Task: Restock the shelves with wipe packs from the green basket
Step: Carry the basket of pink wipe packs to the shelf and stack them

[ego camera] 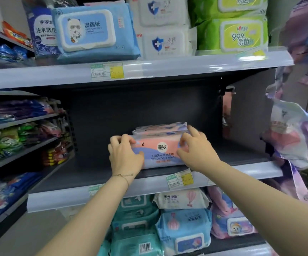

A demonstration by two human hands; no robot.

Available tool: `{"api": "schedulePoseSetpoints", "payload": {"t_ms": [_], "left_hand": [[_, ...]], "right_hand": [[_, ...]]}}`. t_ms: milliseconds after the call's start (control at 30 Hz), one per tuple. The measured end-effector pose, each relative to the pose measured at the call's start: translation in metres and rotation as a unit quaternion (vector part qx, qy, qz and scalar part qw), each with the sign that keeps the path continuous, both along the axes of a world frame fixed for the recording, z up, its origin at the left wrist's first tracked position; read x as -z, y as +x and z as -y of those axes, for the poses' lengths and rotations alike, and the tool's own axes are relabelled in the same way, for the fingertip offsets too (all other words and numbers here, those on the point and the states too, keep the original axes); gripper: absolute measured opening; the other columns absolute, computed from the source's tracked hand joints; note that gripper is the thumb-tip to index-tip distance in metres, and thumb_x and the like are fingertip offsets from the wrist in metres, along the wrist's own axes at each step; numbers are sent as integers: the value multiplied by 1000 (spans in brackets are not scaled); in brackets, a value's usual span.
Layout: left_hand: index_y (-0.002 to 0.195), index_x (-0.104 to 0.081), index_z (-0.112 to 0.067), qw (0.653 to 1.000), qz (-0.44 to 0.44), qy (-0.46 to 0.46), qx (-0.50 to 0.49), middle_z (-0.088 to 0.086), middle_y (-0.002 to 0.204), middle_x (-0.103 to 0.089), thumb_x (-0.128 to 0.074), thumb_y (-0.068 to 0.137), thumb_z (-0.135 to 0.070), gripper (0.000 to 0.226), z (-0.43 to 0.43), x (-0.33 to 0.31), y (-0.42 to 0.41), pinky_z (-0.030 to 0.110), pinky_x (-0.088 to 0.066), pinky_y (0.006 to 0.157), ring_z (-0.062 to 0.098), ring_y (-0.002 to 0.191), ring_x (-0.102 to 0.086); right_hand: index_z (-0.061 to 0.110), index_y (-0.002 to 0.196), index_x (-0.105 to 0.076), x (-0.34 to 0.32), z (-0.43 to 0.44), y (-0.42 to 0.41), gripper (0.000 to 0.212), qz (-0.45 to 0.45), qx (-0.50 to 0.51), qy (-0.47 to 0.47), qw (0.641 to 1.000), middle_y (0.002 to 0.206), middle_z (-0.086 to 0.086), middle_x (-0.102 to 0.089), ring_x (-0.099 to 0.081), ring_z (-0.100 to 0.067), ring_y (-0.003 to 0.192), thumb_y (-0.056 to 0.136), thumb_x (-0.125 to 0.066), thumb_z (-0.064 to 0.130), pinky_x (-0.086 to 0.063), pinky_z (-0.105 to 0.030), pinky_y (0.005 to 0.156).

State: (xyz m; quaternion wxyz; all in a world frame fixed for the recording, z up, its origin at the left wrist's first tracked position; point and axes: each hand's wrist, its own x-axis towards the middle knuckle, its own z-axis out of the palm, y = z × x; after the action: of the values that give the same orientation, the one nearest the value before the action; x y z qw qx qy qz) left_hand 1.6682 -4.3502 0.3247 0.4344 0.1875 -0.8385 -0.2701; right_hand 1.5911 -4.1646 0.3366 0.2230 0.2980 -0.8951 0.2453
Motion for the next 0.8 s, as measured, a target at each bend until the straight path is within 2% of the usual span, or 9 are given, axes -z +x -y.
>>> {"api": "schedulePoseSetpoints", "payload": {"t_ms": [67, 167, 267, 367, 467, 533, 633, 700, 800], "left_hand": [[94, -50, -20, 999, 5, -47, -4, -3, 106, -36, -69, 75, -16, 27, -11, -2, 5, 33, -38, 84, 21, 103, -38], [93, -45, -24, 992, 42, -115, 30, -4, 104, -42, -64, 78, -21, 24, -31, -3, 8, 33, -36, 81, 22, 106, -40], [95, -48, -22, 976, 74, -198, 57, -4, 104, -49, -60, 81, -25, 19, -54, 3, 9, 34, -37, 79, 21, 105, -42], [92, -48, -20, 957, 83, -270, 68, -4, 98, -49, -56, 81, -30, 16, -81, 13, 11, 33, -31, 73, 22, 99, -44], [97, -51, -20, 944, 95, -296, 109, -3, 101, -52, -56, 79, -34, 23, -114, 26, 7, 36, -36, 77, 23, 101, -47], [100, -52, -21, 940, 103, -289, 149, -1, 101, -53, -52, 79, -35, 26, -137, 36, 0, 37, -37, 79, 25, 100, -49], [95, -55, -20, 914, 107, -331, 208, 1, 93, -55, -34, 72, -44, 39, -176, 58, -12, 37, -39, 72, 28, 93, -53], [94, -56, -19, 894, 116, -351, 253, 1, 91, -57, -30, 69, -47, 45, -205, 76, -19, 37, -41, 70, 29, 91, -56], [98, -54, -20, 868, 134, -355, 322, 0, 94, -56, -39, 75, -46, 37, -251, 105, -24, 36, -41, 73, 28, 96, -55]], "right_hand": [[14, 106, -57, -1, -1, 9, 26, -82, 17, 33, 996, 143, -7, -37, -33, -30, 125, 85, -54, 28, -35, -39, 94], [13, 100, -61, -1, -5, 23, 27, -163, -5, 56, 985, 113, -4, -54, -46, -29, 103, 83, -50, 30, -38, -38, 80], [12, 82, -62, 3, -15, 33, 27, -236, -18, 84, 968, 86, -4, -58, -52, -29, 80, 73, -46, 32, -40, -36, 64], [14, 71, -60, 10, -35, 43, 19, -263, -1, 100, 960, 68, -2, -56, -51, -27, 64, 65, -55, 31, -35, -31, 57], [15, 68, -59, 20, -66, 48, 19, -264, 25, 89, 960, 63, -2, -55, -51, -27, 60, 62, -55, 32, -37, -32, 55], [15, 70, -59, 30, -91, 52, 23, -250, 53, 79, 964, 64, -2, -55, -52, -27, 62, 65, -49, 35, -37, -31, 56], [16, 73, -59, 55, -136, 56, 30, -211, 92, 72, 970, 68, -2, -57, -55, -28, 65, 67, -40, 38, -39, -32, 57], [15, 73, -58, 77, -168, 60, 28, -186, 115, 73, 973, 68, -3, -57, -55, -29, 66, 68, -42, 37, -36, -32, 57], [15, 76, -57, 114, -214, 66, 21, -129, 164, 78, 975, 72, -3, -57, -56, -30, 70, 70, -53, 34, -38, -34, 59]]}}
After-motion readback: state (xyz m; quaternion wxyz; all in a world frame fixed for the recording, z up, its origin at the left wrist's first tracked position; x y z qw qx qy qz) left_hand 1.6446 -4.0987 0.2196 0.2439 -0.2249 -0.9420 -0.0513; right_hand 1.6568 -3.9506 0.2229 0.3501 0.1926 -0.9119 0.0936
